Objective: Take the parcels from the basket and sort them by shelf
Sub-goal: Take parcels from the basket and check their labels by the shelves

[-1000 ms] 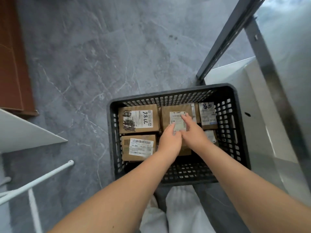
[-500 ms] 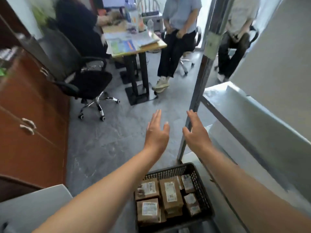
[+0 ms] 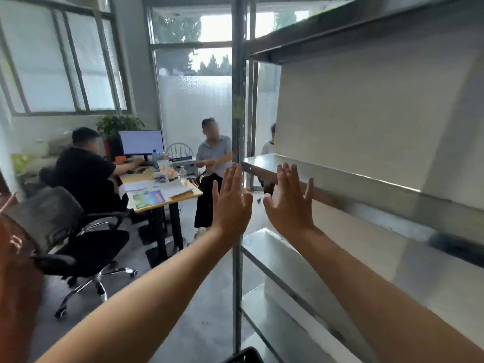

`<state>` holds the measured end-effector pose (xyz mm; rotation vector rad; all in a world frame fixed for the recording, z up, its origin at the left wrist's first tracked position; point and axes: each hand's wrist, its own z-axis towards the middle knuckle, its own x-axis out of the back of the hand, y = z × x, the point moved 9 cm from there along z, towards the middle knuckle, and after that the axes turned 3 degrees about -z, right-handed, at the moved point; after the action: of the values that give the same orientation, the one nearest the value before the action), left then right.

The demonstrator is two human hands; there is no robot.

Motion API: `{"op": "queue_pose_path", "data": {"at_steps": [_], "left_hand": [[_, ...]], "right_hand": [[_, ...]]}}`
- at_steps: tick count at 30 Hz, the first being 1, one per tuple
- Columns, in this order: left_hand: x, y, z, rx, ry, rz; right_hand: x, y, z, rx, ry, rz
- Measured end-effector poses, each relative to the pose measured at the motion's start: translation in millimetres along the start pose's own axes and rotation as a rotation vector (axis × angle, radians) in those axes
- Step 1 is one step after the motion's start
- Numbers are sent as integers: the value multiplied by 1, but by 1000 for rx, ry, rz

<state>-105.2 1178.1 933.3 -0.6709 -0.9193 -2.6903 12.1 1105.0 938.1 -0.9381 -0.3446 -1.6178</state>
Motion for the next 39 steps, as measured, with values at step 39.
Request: {"op": "queue_pose_path", "data": {"at_steps": [39], "left_hand": [[-96, 913, -613, -1151, -841, -1138]], "right_hand": [[749, 300, -774, -1454, 504, -1184]]}}
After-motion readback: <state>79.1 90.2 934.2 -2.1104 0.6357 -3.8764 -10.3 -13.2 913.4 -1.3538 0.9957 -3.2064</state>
